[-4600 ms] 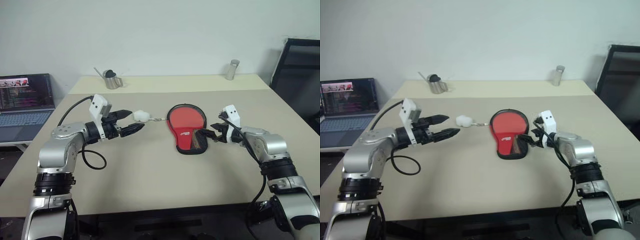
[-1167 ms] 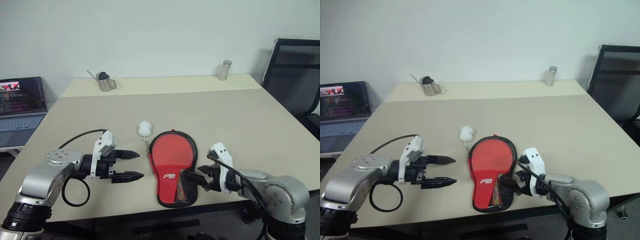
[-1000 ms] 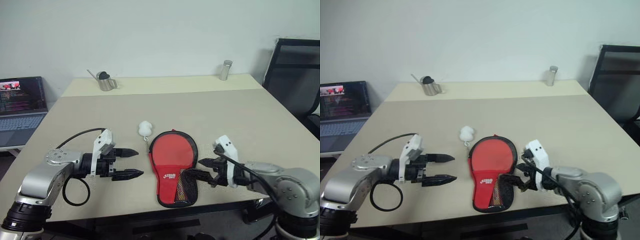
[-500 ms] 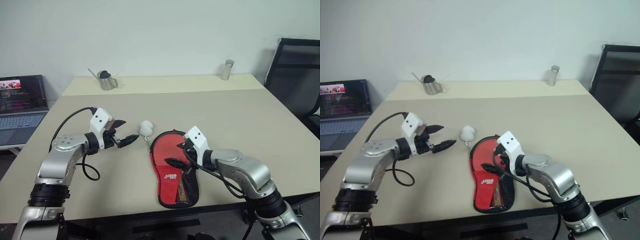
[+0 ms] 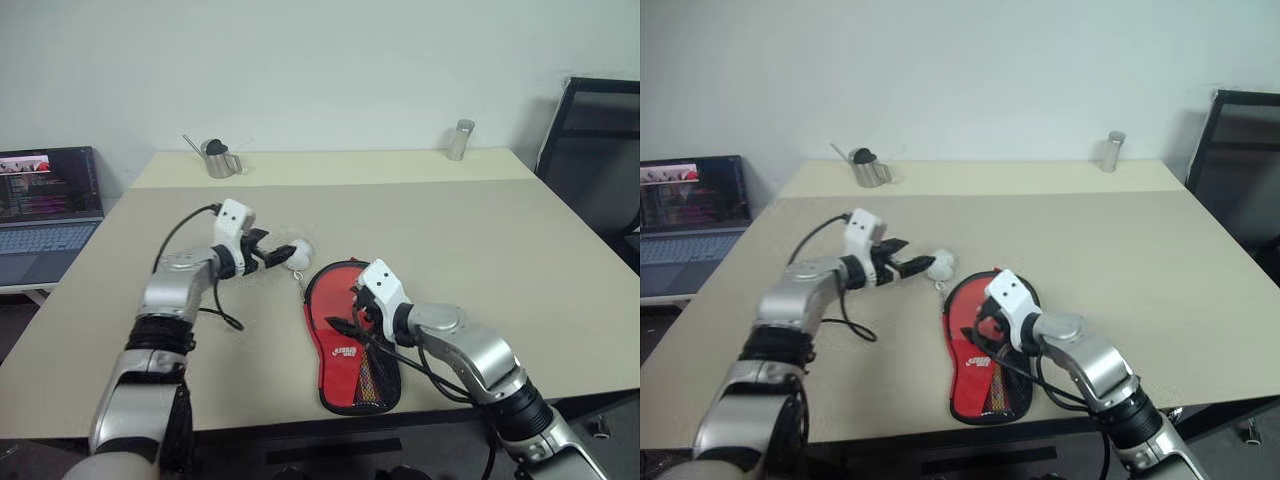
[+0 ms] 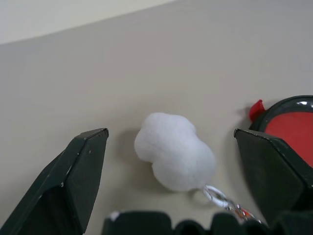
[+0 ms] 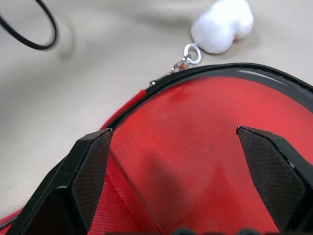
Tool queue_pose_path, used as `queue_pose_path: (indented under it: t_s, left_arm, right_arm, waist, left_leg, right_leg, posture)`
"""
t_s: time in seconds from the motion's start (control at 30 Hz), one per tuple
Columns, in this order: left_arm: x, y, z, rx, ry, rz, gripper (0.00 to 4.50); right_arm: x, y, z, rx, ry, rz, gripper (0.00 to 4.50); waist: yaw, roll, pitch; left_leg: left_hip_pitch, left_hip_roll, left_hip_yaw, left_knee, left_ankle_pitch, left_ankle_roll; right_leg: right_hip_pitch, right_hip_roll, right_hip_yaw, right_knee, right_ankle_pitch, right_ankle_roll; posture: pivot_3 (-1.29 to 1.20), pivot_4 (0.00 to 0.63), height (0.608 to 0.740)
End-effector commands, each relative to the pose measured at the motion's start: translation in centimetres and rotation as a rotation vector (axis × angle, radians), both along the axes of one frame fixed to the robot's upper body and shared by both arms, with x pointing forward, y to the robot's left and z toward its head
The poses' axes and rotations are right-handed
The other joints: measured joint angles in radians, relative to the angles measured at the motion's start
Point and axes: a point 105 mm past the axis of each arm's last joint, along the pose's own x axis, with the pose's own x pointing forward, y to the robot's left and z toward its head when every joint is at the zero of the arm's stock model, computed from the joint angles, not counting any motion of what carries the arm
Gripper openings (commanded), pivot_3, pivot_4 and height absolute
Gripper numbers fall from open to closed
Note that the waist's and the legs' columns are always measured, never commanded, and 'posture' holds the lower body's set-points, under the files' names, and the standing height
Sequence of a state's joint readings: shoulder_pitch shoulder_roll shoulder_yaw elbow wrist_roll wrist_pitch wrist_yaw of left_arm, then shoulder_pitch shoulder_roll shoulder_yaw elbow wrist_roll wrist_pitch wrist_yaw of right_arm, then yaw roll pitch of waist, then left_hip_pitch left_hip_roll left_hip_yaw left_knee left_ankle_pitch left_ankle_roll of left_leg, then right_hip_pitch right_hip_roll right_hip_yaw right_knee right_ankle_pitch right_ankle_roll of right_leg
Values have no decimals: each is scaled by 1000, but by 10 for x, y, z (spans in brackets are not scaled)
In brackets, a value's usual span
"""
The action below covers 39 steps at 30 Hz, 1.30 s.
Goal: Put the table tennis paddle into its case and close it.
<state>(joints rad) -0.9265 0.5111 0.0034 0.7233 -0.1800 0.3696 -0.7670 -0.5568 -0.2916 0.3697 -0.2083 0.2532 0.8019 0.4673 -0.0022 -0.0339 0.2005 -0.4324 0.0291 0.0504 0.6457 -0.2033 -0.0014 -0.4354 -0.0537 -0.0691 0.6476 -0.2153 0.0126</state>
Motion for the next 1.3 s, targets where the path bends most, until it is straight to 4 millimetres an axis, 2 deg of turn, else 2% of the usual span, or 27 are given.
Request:
queue_pose_path:
  t_s: [0.03,0.13,0.37,0.67,0.77,1.0,1.1,1.17,1.3]
  left_arm:
    - [12,-1,-10,60,27,22,4500]
    - [17,-9,-23,92,72,27,4500]
    - [21,-30,-32,91,120,11,4500]
    - [21,-34,-42,90,136,30,4500]
    - [20,-34,-45,82,143,30,3887]
    - [16,-32,-56,42,172,44,1340]
    - [16,-29,-59,27,177,53,458]
    - [15,-26,-60,10,177,62,285]
    - [15,-18,-50,-25,142,47,284]
  right_arm:
    - [-2,5,8,27,-33,17,4462]
    - [-4,9,6,29,-30,24,4462]
    - [-4,11,5,36,-29,12,4462]
    - [-5,10,0,33,-4,-20,4462]
    - [-1,8,0,14,-31,-39,4500]
    - [5,8,13,12,-117,-55,4500]
    - [6,9,14,27,-101,-51,4500]
    - [6,9,9,31,-49,-47,4500]
    - [9,5,-9,-24,6,-70,4500]
  waist:
    - [-1,0,0]
    - [-1,0,0]
    - [0,-1,0]
    - [-1,-3,-2]
    - [-1,-3,-2]
    - [-1,-4,-2]
    - [-1,-4,-2]
    - [-1,-5,-3]
    - [-1,-6,-4]
  left_leg:
    - [0,0,1,0,0,0]
    - [0,0,3,0,0,0]
    - [0,0,5,0,0,0]
    - [0,0,5,1,0,0]
    - [0,0,5,1,0,0]
    - [0,0,5,1,0,0]
    - [0,0,5,1,0,0]
    - [1,0,5,1,0,0]
    - [1,0,5,1,0,0]
  right_leg:
    - [0,0,0,0,0,0]
    - [-1,1,0,0,0,0]
    - [-1,0,0,1,0,0]
    - [-1,0,0,2,0,0]
    - [-1,0,0,2,0,0]
    - [-1,0,0,2,0,0]
    - [-1,0,0,2,0,0]
    - [-1,0,0,3,0,0]
    - [0,0,1,3,1,-1]
  posture:
    - [0,150,740]
    - [0,150,740]
    - [0,150,740]
    - [0,150,740]
    - [0,150,740]
    - [0,150,740]
    - [0,150,740]
    - [0,150,740]
    - [0,150,740]
